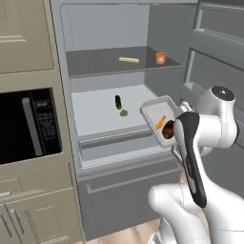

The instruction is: Place the tupperware on the second highest shelf of the fridge. Make space for the tupperware among the existing items by rearranging them on the shelves if needed. Close the fridge door when finished.

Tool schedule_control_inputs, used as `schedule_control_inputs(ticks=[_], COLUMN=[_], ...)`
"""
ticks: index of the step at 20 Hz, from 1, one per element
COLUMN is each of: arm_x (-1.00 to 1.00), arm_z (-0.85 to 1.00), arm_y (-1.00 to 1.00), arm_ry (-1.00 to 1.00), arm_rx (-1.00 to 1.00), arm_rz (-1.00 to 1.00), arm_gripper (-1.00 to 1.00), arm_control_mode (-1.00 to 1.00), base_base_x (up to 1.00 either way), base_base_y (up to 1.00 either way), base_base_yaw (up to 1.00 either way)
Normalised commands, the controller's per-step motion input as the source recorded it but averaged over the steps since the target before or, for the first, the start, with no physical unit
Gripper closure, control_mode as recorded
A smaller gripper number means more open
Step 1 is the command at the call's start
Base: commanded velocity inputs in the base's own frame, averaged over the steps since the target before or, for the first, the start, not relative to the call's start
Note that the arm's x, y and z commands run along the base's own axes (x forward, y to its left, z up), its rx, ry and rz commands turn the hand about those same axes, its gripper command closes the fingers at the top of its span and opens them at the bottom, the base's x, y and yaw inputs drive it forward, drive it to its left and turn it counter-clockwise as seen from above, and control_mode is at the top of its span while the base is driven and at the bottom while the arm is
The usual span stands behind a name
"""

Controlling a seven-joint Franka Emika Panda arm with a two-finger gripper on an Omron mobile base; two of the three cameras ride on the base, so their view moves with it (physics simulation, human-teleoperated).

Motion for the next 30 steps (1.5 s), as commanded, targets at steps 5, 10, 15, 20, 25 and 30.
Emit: schedule_control_inputs(ticks=[5,10,15,20,25,30], arm_x=[0.00,0.00,0.13,0.06,0.09,0.29], arm_z=[0.00,0.00,-0.64,-0.43,-0.13,0.00], arm_y=[0.00,0.00,0.37,0.29,0.10,0.11], arm_ry=[0.00,0.00,0.10,0.03,0.00,0.01], arm_rx=[0.00,0.00,-0.03,0.00,0.06,0.23], arm_rz=[0.00,0.00,0.08,0.07,0.00,0.00], arm_gripper=[1.00,1.00,1.00,1.00,1.00,1.00], arm_control_mode=[1.00,1.00,-1.00,-1.00,-1.00,-1.00], base_base_x=[0.70,0.39,0.00,0.00,0.00,0.00], base_base_y=[0.24,0.39,0.00,0.00,0.00,0.00], base_base_yaw=[0.07,0.11,0.00,0.00,0.00,0.00])
